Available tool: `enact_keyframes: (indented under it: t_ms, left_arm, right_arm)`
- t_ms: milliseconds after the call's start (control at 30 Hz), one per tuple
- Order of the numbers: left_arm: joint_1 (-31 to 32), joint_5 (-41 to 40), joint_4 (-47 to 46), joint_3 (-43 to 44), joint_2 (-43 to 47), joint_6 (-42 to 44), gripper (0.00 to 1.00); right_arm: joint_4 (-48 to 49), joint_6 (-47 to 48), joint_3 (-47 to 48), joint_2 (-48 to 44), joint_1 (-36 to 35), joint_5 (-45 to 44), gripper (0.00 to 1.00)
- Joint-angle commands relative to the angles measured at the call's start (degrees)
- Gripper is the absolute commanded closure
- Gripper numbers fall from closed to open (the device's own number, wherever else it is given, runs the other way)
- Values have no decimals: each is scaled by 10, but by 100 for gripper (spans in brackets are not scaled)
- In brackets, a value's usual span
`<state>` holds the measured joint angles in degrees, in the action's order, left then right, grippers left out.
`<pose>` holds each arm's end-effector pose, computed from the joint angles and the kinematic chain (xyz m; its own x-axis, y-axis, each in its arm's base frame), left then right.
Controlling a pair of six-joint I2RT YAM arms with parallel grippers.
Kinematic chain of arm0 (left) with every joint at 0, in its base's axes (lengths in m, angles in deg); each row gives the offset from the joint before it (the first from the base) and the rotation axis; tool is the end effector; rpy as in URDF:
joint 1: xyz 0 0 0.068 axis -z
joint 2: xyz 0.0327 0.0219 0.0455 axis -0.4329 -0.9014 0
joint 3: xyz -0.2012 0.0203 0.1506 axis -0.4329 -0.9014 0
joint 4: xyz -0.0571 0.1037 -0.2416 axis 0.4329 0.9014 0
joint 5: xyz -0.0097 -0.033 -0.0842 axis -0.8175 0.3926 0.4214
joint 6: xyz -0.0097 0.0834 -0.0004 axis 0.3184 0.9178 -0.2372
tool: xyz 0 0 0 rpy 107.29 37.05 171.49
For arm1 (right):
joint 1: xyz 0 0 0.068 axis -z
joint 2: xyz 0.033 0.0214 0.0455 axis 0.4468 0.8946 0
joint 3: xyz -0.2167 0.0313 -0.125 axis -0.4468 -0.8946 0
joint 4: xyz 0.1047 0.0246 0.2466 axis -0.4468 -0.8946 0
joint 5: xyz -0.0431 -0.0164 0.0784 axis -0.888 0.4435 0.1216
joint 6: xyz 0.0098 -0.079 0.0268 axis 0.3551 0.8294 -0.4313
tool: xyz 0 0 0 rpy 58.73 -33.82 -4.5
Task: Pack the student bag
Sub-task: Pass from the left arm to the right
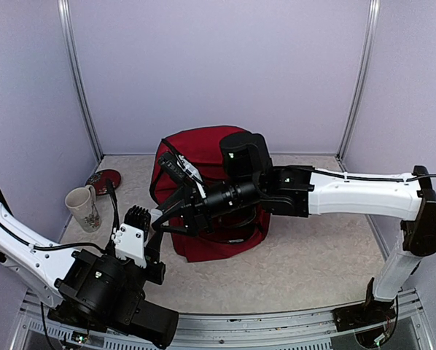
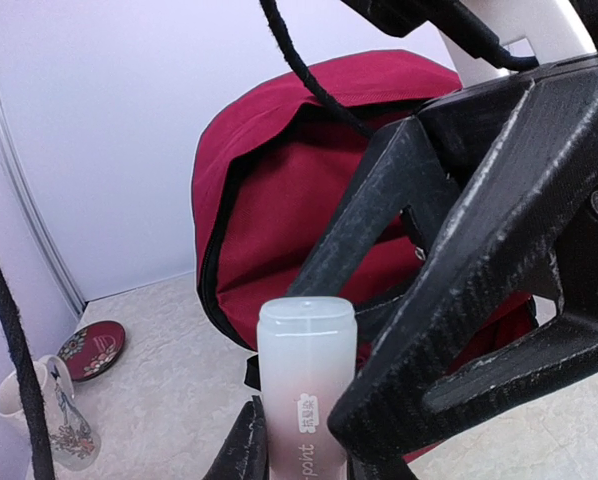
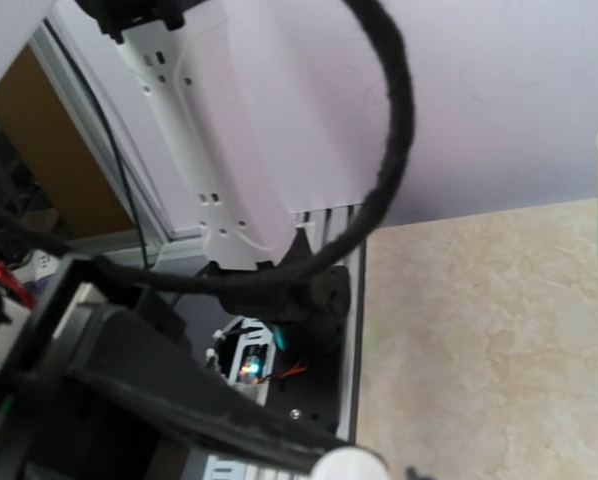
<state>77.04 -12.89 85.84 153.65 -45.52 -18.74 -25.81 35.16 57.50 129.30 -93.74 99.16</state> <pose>0.0166 -0.2603 0.2614 -0.0008 0.1755 -0.9845 0.2213 0.9601 0.1710 0.1337 0.4265 0.3182 -0.2758 -0.2640 -0.9242 -0.9357 -0.1464 0.3210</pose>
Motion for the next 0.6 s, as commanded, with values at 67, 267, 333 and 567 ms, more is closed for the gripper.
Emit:
enact_keyframes:
  t_ms: [67,267,333,567]
  left_arm:
    - [3,-18,20,16,-8,-14,100]
    - [3,-16,20,13,-2,-19,100]
    - [4,-12,20,13,-3,-18,100]
    - [-3,23,15,16,-3,-25,77]
  right_arm:
    - [15,-14,29,26,2,40,64]
    - [19,-14,37,33,2,50,96]
    - [20,-14,33,32,3,50,100]
    - [11,-3,12,1,21,42,100]
